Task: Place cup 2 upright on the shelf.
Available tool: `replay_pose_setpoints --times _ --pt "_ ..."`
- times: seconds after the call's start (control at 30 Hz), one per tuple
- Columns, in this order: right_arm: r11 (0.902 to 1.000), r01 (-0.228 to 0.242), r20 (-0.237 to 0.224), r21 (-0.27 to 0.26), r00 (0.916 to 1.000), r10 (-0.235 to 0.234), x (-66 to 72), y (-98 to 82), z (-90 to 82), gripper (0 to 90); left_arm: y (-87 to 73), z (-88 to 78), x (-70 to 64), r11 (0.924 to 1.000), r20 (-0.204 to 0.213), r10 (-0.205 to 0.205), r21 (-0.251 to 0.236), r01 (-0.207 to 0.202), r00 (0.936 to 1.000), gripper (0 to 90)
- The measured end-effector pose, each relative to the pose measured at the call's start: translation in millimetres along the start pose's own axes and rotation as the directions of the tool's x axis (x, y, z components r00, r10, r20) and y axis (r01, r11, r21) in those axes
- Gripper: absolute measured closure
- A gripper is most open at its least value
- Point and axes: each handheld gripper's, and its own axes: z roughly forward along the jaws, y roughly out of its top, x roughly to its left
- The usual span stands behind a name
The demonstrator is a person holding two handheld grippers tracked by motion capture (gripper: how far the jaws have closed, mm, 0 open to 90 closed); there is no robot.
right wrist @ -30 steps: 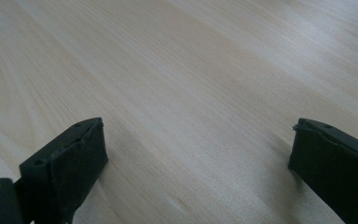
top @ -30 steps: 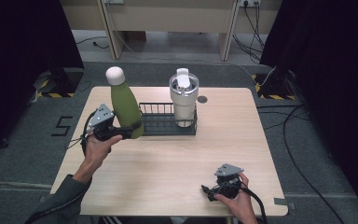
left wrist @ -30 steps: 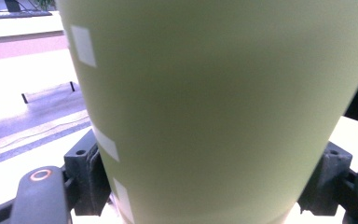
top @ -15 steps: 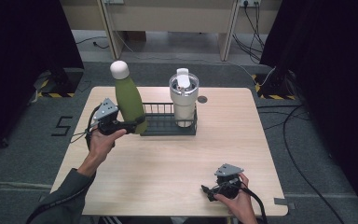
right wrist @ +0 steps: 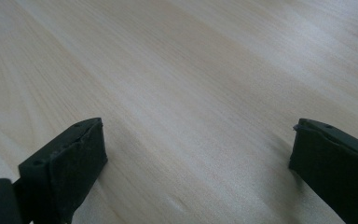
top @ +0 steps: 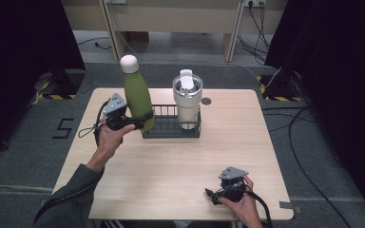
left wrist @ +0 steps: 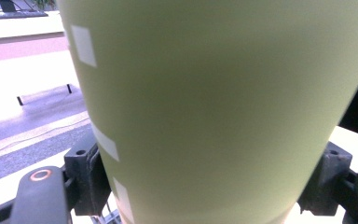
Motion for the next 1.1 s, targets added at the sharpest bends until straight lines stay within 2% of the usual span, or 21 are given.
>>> replay_pose_setpoints --times 0.23,0.4,0.5,0.63,0.9,1.1 --pt "1.0 0.001 0.0 0.001 1.0 -0.001 -0.1 0.1 0.0 3.7 7.0 13.2 2.1 0.9999 -0.003 -0.006 -0.013 0.006 1.0 20.7" --pt "1.0 0.002 0.0 0.001 1.0 -0.002 -0.1 0.1 0.0 3.7 10.1 20.5 4.1 1.0 -0.014 -0.005 -0.005 0.005 0.9999 20.7" --pt "1.0 0.002 0.0 0.001 1.0 -0.002 -0.1 0.1 0.0 3.7 10.3 23.3 5.1 1.0 -0.009 -0.004 -0.005 0.003 1.0 20.7" --pt "1.0 0.002 0.0 0.001 1.0 -0.002 -0.1 0.1 -0.1 3.6 9.6 28.0 8.7 0.9995 0.0 -0.03 -0.005 0.03 0.9996 20.7" --pt "1.0 0.002 0.0 0.002 1.0 -0.002 -0.1 0.1 -0.1 3.6 13.7 37.7 12.5 0.9996 -0.017 -0.027 -0.012 0.027 0.9995 20.7" --pt "1.0 0.003 0.0 0.002 1.0 -0.003 -0.1 0.1 -0.1 3.6 8.3 50.7 15.4 0.9994 -0.025 -0.034 0.005 0.035 0.9991 20.7"
